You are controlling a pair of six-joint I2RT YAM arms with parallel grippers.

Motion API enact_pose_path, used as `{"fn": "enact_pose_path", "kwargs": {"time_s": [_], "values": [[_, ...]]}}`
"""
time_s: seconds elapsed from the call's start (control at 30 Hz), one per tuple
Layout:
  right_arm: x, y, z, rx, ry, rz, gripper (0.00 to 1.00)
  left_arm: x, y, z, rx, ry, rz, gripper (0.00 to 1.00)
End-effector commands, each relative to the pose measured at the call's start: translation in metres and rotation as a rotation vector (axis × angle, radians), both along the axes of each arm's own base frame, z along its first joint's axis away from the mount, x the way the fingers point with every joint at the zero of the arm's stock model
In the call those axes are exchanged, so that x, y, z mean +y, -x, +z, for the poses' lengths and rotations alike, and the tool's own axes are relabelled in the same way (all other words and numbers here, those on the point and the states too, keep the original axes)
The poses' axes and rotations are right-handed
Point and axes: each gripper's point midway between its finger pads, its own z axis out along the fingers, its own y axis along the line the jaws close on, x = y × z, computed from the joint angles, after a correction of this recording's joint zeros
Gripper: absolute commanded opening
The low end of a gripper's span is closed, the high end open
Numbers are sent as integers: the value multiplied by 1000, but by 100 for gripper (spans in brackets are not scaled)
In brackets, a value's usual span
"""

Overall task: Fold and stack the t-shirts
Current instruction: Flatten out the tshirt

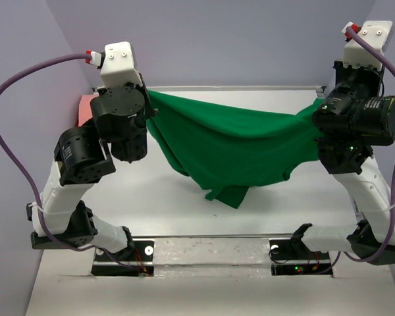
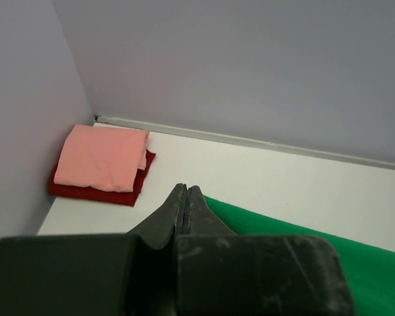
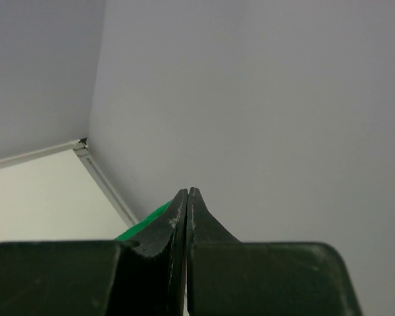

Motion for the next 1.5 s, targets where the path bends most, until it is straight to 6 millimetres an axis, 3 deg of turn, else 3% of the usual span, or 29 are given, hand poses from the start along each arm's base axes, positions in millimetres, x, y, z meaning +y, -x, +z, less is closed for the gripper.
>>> {"fn": "enact_pose_path", "kwargs": {"time_s": [0.0, 0.17, 0.27, 0.37, 0.4, 0.43, 0.47, 0.5, 0.57, 0.7, 0.8, 0.87, 1.0, 1.1, 1.37, 1.47], "values": [[13, -16, 11, -62, -11, 24, 0, 11, -16, -21, 41, 37, 41, 0], [46, -52, -3, -21, 53, 47, 0, 22, -45, -46, 97, 32, 69, 0], [52, -67, -5, -16, 97, 54, 0, 25, -57, -57, 128, 8, 82, 0], [53, -66, 0, -89, 10, 115, 0, 20, -58, -54, 119, 27, 57, 0], [50, -60, 5, -115, -36, 165, 0, 19, -58, -54, 116, 35, 51, 0], [54, -48, 44, -242, -127, 364, 0, 18, -58, -51, 106, 49, 42, 0], [66, -50, 39, -303, -317, 488, 0, 16, -59, -52, 108, 45, 40, 0], [72, -48, 28, -240, -307, 543, 0, 16, -59, -50, 104, 50, 36, 0], [82, -44, 32, -254, -344, 629, 0, 12, -61, -51, 112, 49, 30, 0], [103, -64, 5, -158, -332, 689, 0, 9, -62, -49, 117, 53, 20, 0], [96, -71, -5, -130, -347, 713, 0, 13, -60, -48, 119, 50, 33, 0], [91, -83, -30, -65, -338, 694, 0, 14, -59, -54, 138, 32, 41, 0], [79, -96, -56, -13, -360, 659, 0, 16, -59, -59, 145, 20, 50, 0], [74, -107, -66, 14, -346, 621, 0, 17, -60, -59, 143, 13, 56, 0], [67, -128, -74, 42, -332, 563, 0, 14, -67, -84, 186, -1, 52, 0], [62, -127, -77, 50, -314, 537, 0, 17, -68, -70, 163, -4, 57, 0]]}}
